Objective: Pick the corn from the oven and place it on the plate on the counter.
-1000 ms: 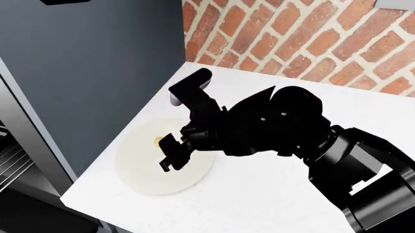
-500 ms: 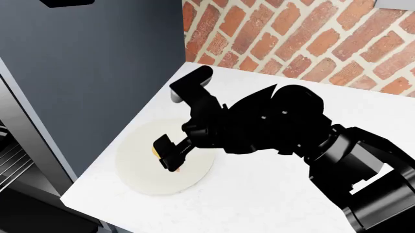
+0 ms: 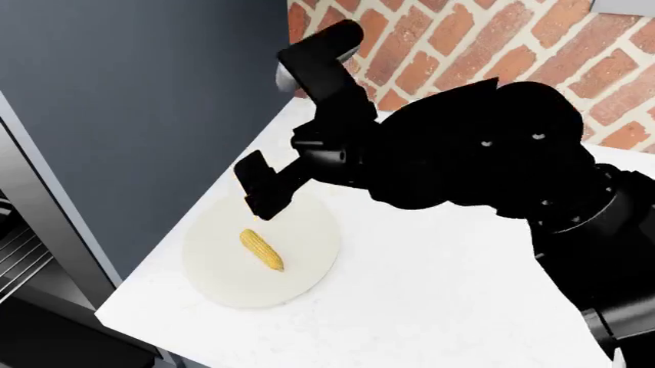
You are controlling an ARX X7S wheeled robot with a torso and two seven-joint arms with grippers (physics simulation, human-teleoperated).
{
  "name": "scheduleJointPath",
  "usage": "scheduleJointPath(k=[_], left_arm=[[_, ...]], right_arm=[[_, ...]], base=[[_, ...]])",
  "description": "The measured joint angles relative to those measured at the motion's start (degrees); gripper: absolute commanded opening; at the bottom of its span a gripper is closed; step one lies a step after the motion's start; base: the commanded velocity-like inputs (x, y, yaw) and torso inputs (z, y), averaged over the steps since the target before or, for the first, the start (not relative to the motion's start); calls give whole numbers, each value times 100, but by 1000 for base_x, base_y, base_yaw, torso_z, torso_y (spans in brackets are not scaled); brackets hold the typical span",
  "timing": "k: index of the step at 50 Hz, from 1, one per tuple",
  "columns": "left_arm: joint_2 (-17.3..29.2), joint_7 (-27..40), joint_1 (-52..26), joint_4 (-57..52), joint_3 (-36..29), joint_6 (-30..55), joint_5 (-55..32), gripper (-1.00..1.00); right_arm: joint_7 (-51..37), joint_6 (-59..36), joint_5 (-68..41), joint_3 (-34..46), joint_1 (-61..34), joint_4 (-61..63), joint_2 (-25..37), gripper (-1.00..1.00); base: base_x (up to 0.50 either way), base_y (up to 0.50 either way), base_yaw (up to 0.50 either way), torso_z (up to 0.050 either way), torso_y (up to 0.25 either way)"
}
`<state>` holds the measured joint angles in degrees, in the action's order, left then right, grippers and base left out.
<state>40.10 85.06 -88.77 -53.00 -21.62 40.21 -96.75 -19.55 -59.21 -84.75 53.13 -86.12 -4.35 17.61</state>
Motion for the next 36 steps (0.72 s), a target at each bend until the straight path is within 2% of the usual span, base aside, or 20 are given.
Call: scheduleJointPath(k=[22,36], left_arm=[[77,-71,-100,61,-20,16,-16,100],[554,-336,-77,112,114,169,53,100]], right_arm=[[-2521,-189,-1933,-1084,-1153,1859,1101,100],[-3723,-302,-3082,-1329,-1766,2613,2042,100]], base=[[0,0,0,0,0],[0,0,0,0,0]])
